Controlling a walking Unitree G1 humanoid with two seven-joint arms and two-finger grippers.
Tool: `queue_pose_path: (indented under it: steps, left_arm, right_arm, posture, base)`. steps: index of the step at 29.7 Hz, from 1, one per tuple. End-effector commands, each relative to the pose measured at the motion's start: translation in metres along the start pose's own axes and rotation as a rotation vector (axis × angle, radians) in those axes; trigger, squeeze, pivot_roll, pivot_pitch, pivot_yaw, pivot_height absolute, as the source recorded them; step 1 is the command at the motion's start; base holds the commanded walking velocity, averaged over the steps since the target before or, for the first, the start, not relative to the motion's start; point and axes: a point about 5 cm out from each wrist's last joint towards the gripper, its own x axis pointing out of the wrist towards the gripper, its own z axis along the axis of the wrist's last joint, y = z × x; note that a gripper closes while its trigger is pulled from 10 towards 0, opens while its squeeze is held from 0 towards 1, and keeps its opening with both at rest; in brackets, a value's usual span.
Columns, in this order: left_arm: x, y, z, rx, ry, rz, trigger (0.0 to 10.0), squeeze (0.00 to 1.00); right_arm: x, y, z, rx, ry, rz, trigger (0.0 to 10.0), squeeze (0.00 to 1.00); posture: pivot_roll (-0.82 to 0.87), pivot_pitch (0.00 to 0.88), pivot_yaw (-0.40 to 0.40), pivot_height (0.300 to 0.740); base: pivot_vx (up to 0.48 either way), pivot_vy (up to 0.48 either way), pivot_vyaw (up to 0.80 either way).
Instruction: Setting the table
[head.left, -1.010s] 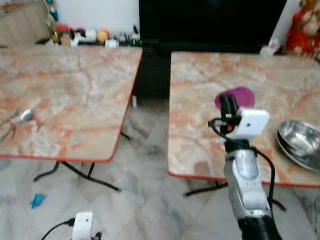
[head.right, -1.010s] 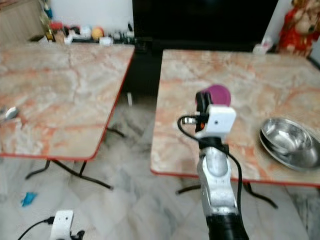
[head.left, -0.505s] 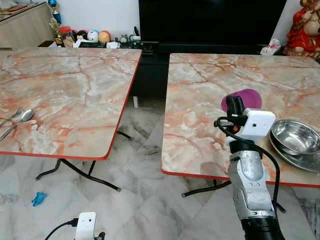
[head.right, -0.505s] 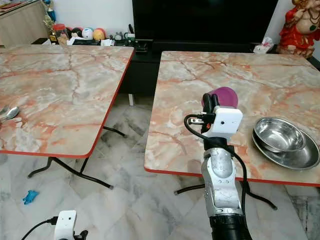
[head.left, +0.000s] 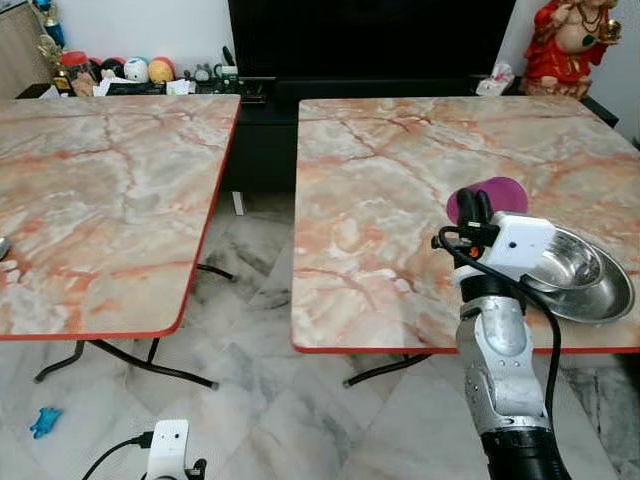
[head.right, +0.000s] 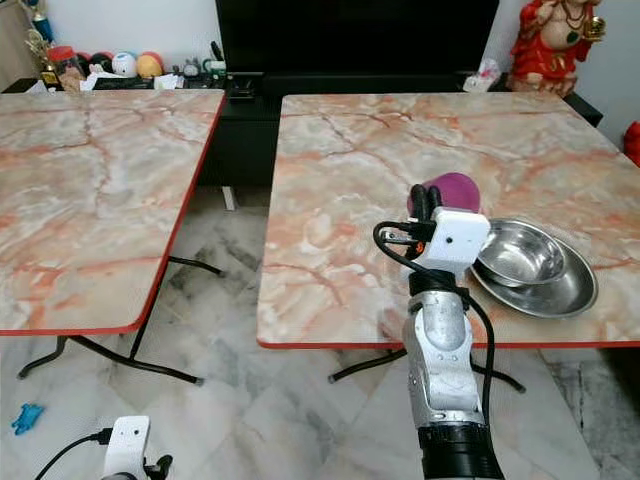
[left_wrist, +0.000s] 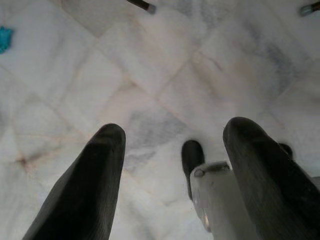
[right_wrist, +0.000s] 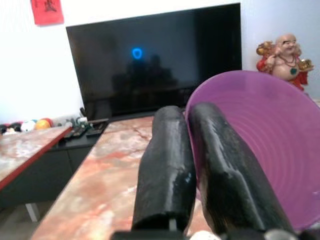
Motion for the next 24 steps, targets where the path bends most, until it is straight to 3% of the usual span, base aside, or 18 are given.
queue_pose_path:
  steps: [1, 24]
  left_arm:
    - [-0.0006, 0.0016, -0.0036, 0.018, 0.013, 0.004, 10.0, 0.00]
    - [-0.0004, 0.0007, -0.0029, 0.000, 0.013, 0.001, 10.0, 0.00]
  right_arm:
    - [0.0022, 0.0028, 0.0010, -0.003, 0.004, 0.006, 10.0, 0.00]
    - [0.0028, 0.0040, -0.0011, -0.019, 0.024, 0.023, 10.0, 0.00]
  posture:
    - [-0.02, 0.000, 0.003, 0.740]
    - [-0.02, 0.007, 0.002, 0.740]
  base:
    - [0.000, -0.296, 0.00]
    - [0.000, -0.026, 0.00]
